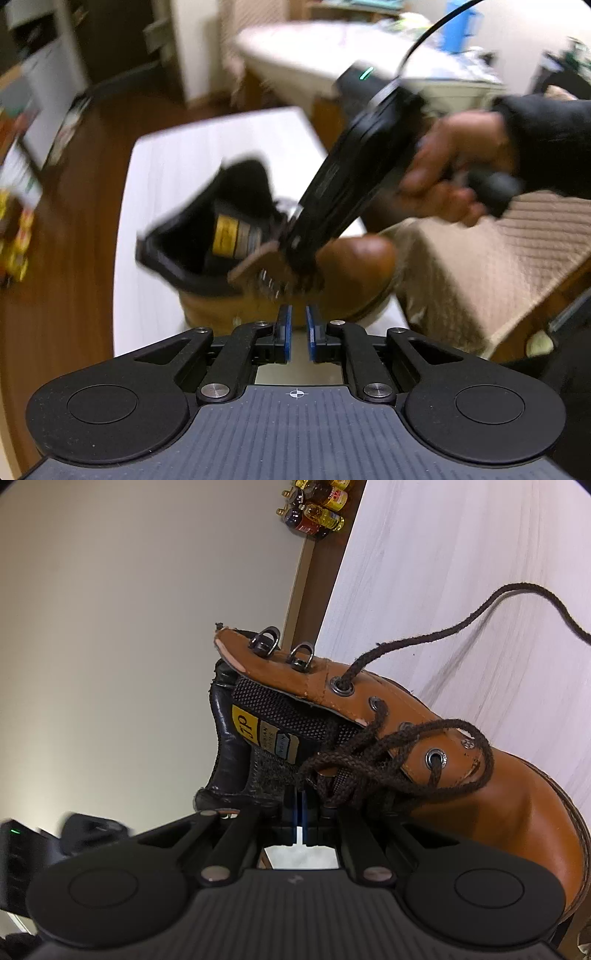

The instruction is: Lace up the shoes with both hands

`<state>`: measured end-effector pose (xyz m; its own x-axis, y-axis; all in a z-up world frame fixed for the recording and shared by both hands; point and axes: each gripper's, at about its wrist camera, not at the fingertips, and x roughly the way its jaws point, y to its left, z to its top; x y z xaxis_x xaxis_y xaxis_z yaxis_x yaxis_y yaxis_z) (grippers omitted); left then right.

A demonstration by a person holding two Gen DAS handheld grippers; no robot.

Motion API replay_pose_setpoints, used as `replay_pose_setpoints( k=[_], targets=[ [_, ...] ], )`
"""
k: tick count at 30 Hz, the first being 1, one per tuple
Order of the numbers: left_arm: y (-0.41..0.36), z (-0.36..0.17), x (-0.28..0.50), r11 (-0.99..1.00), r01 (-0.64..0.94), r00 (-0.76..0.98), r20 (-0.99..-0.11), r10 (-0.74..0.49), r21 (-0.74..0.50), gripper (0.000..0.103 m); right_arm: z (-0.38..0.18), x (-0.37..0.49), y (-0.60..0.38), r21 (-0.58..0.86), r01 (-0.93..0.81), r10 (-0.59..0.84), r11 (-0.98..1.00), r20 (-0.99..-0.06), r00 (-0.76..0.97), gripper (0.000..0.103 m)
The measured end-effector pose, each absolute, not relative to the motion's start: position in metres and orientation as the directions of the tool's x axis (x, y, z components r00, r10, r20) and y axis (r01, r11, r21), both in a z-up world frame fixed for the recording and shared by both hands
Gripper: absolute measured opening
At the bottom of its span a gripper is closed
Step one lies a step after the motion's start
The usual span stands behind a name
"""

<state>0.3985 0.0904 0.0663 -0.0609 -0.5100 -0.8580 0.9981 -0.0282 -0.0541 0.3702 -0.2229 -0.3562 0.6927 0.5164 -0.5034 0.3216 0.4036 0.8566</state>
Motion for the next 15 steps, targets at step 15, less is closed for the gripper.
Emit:
replay_pose_setpoints(
  k=[15],
  targets=[
    [0.071, 0.036, 0.412, 0.165, 0.969, -0.065, -0.833, -0.55, -0.185, 0.008, -0.355, 0.37, -0.241, 0.858, 0.331, 0.519, 0.394, -0.504, 0.69, 0.003]
  ],
)
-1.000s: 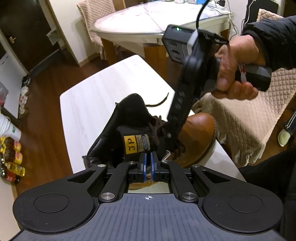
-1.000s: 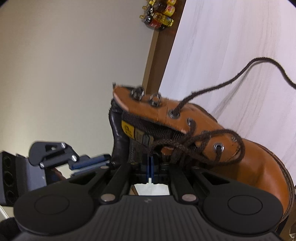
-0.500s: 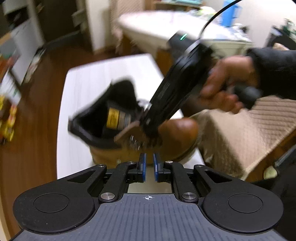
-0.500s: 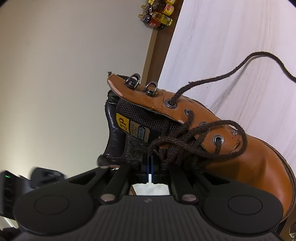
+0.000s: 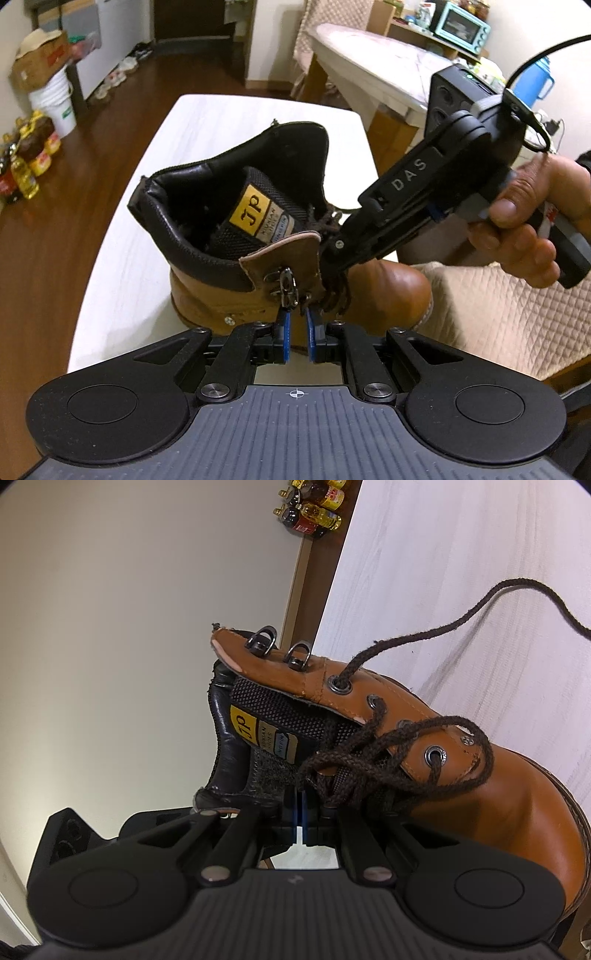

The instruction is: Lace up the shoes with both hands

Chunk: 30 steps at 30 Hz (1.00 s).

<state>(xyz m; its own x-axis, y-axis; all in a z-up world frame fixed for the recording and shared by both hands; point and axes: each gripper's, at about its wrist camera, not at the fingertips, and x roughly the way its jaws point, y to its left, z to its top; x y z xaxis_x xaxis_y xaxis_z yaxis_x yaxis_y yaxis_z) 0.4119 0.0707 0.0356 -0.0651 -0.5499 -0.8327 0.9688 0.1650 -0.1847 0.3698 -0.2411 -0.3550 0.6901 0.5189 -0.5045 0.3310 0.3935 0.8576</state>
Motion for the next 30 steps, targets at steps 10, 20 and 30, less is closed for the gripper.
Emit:
replay_pose_setpoints(
  k=[10, 20, 30],
  targets=[
    [0.112, 0.04, 0.413, 0.11, 0.98, -0.099, -0.886, -0.453, -0.165, 0.001, -0.35, 0.343, -0.237, 0.86, 0.346, 0.46, 0.374, -0.496, 0.736, 0.008],
    [0.215, -0.012, 0.437, 0.113, 0.993, 0.041, -0.999, 0.001, 0.041, 0.002, -0.361, 0.292, -0.222, 0.835, 0.445, 0.323, 0.324, -0.539, 0.777, 0.012],
    [0.245, -0.03, 0.435, 0.117, 0.989, 0.076, -0.986, 0.148, 0.094, 0.002, -0.361, 0.299, -0.184, 0.818, 0.456, 0.292, 0.35, -0.558, 0.777, 0.012]
  ],
)
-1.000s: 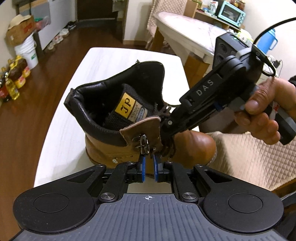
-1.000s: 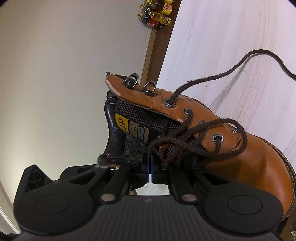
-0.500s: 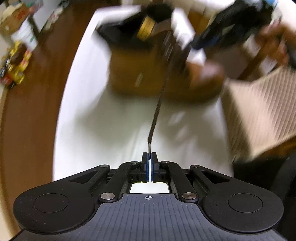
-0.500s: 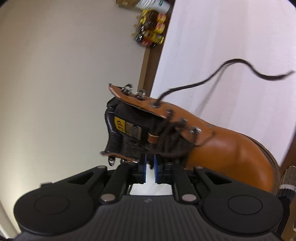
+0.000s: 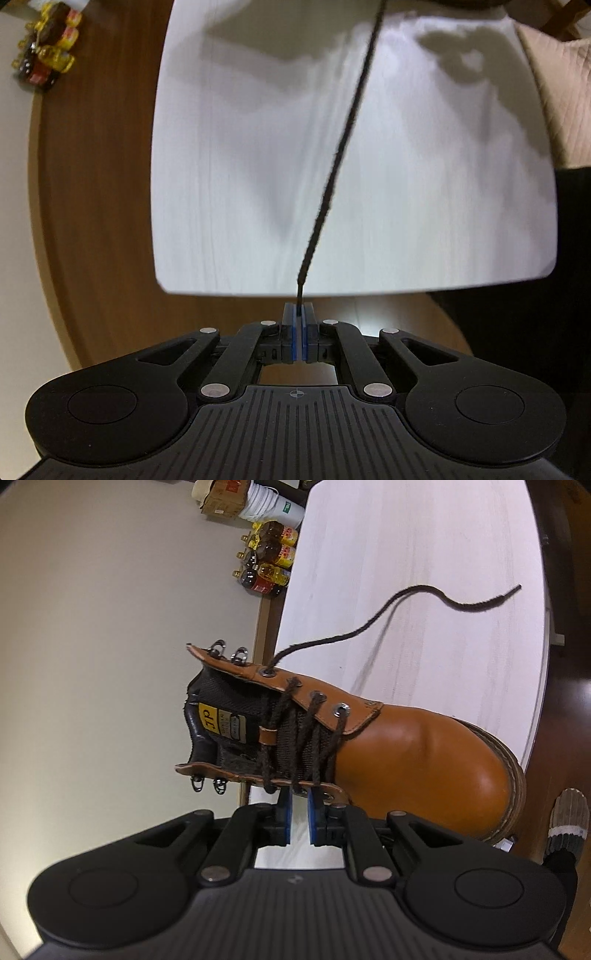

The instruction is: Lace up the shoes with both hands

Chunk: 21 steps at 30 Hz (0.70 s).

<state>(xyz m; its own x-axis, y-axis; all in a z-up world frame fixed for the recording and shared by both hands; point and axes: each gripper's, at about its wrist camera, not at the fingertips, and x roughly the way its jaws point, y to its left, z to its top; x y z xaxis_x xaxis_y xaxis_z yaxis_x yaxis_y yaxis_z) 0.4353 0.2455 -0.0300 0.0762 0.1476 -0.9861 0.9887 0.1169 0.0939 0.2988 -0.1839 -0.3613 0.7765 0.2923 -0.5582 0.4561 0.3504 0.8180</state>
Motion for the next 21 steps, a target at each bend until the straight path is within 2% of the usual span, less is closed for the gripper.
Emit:
replay_pose_setpoints(
  k=[4, 7, 10, 15, 17, 21],
  targets=[
    [0.252, -0.023, 0.437, 0.151, 0.984, 0.083, -0.992, 0.097, 0.098, 0.008, -0.357, 0.299, -0.18, 0.796, 0.466, 0.262, 0.386, -0.579, 0.772, 0.012],
    [0.252, -0.011, 0.435, 0.186, 0.978, 0.097, -0.995, -0.005, 0.094, 0.01, -0.353, 0.301, -0.177, 0.774, 0.474, 0.237, 0.42, -0.597, 0.766, 0.013],
    [0.231, 0.006, 0.427, 0.177, 0.981, 0.11, -0.981, -0.158, 0.082, 0.014, -0.341, 0.299, -0.172, 0.714, 0.477, 0.19, 0.512, -0.636, 0.748, 0.013],
    [0.172, 0.034, 0.394, 0.171, 0.985, 0.089, -0.897, -0.432, 0.015, 0.016, -0.315, 0.305, -0.166, 0.549, 0.418, 0.12, 0.724, -0.697, 0.707, 0.018],
    [0.146, 0.035, 0.381, 0.161, 0.987, 0.083, -0.867, -0.491, 0.004, 0.016, -0.31, 0.312, -0.169, 0.498, 0.376, 0.118, 0.781, -0.71, 0.694, 0.018],
    [0.103, 0.028, 0.35, 0.123, 0.989, 0.141, -0.832, -0.537, 0.088, 0.016, -0.301, 0.332, -0.187, 0.373, 0.242, 0.132, 0.896, -0.743, 0.656, 0.018]
  ],
)
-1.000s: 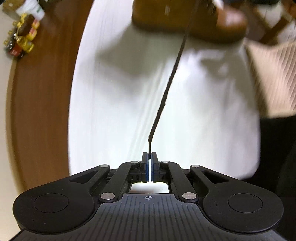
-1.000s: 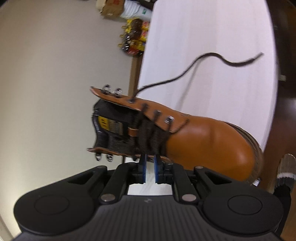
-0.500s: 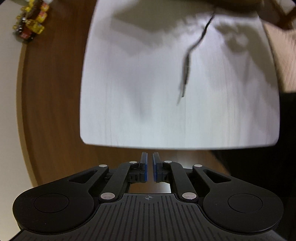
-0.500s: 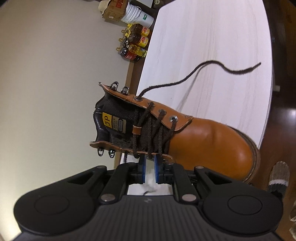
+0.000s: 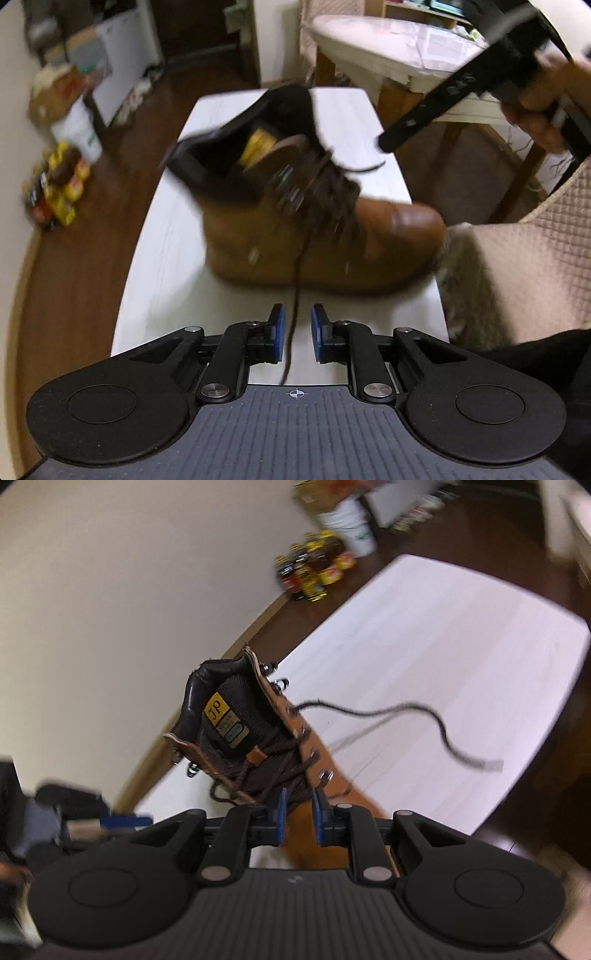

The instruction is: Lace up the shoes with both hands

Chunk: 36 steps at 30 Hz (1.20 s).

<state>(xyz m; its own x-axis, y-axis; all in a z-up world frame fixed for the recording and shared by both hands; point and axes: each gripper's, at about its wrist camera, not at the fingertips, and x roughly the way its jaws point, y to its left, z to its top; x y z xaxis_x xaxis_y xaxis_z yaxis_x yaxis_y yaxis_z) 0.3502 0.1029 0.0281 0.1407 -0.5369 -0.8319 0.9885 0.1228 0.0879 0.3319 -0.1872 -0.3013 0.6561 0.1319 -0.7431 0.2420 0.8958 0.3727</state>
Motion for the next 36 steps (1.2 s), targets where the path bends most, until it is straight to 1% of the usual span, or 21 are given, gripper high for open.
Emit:
replay_pose_setpoints(
  k=[2, 5, 8, 9, 10, 11, 12, 14, 15, 17, 21, 24, 25, 26, 30, 33, 36],
  targets=[
    [0.084, 0.018, 0.337, 0.133, 0.978, 0.205, -0.819, -0.537, 0.158, 0.016, -0.3, 0.343, -0.202, 0.312, 0.148, 0.152, 0.938, -0.757, 0.636, 0.018],
    [0.07, 0.006, 0.332, 0.169, 0.964, 0.264, -0.82, -0.508, 0.206, 0.017, -0.301, 0.357, -0.221, 0.227, -0.005, 0.183, 0.974, -0.77, 0.611, 0.018],
    [0.056, 0.0, 0.332, 0.238, 0.946, 0.309, -0.824, -0.474, 0.219, 0.017, -0.303, 0.367, -0.23, 0.155, -0.11, 0.19, 0.982, -0.787, 0.587, 0.018],
    [0.055, 0.0, 0.333, 0.247, 0.944, 0.314, -0.825, -0.47, 0.218, 0.016, -0.304, 0.372, -0.232, 0.102, -0.182, 0.19, 0.978, -0.796, 0.575, 0.018],
    [0.053, -0.001, 0.333, 0.258, 0.942, 0.316, -0.829, -0.461, 0.216, 0.013, -0.304, 0.374, -0.23, 0.049, -0.241, 0.183, 0.969, -0.797, 0.575, 0.018],
    [0.049, -0.002, 0.334, 0.27, 0.939, 0.317, -0.835, -0.449, 0.212, 0.007, -0.303, 0.377, -0.228, -0.005, -0.298, 0.176, 0.955, -0.798, 0.576, 0.018],
    [0.047, -0.002, 0.334, 0.277, 0.939, 0.314, -0.841, -0.441, 0.205, 0.004, -0.303, 0.379, -0.226, -0.053, -0.349, 0.17, 0.936, -0.798, 0.578, 0.019],
    [0.05, 0.003, 0.337, 0.291, 0.943, 0.28, -0.855, -0.437, 0.16, 0.003, -0.305, 0.383, -0.219, -0.138, -0.439, 0.167, 0.888, -0.792, 0.588, 0.022],
    [0.051, 0.005, 0.339, 0.298, 0.943, 0.273, -0.858, -0.436, 0.148, 0.003, -0.308, 0.385, -0.214, -0.178, -0.488, 0.171, 0.854, -0.791, 0.587, 0.022],
    [0.051, 0.006, 0.342, 0.296, 0.943, 0.271, -0.867, -0.418, 0.153, 0.003, -0.315, 0.391, -0.204, -0.252, -0.578, 0.179, 0.776, -0.791, 0.585, 0.022],
    [0.051, 0.011, 0.345, 0.289, 0.941, 0.285, -0.874, -0.394, 0.176, 0.003, -0.329, 0.402, -0.187, -0.372, -0.684, 0.186, 0.628, -0.781, 0.596, 0.023],
    [0.053, 0.014, 0.347, 0.298, 0.937, 0.297, -0.869, -0.397, 0.184, 0.002, -0.335, 0.406, -0.179, -0.404, -0.725, 0.209, 0.557, -0.777, 0.593, 0.022],
    [0.054, 0.014, 0.347, 0.301, 0.936, 0.296, -0.869, -0.397, 0.182, 0.002, -0.337, 0.407, -0.178, -0.405, -0.728, 0.208, 0.553, -0.779, 0.591, 0.018],
    [0.055, 0.014, 0.347, 0.303, 0.936, 0.295, -0.869, -0.397, 0.179, 0.002, -0.339, 0.41, -0.177, -0.395, -0.726, 0.207, 0.563, -0.783, 0.587, 0.003],
    [0.062, -0.004, 0.341, 0.303, 0.944, 0.241, -0.906, -0.348, 0.135, 0.001, -0.355, 0.418, -0.191, -0.306, -0.698, 0.176, 0.647, -0.831, 0.527, 0.002],
    [0.063, -0.006, 0.339, 0.307, 0.944, 0.228, -0.914, -0.336, 0.123, 0.001, -0.383, 0.42, -0.211, -0.297, -0.652, 0.051, 0.697, -0.887, 0.459, 0.0],
    [0.065, -0.003, 0.344, 0.331, 0.938, 0.223, -0.91, -0.349, 0.103, 0.001, -0.388, 0.411, -0.216, -0.261, -0.635, 0.049, 0.727, -0.903, 0.426, 0.0]
  ],
)
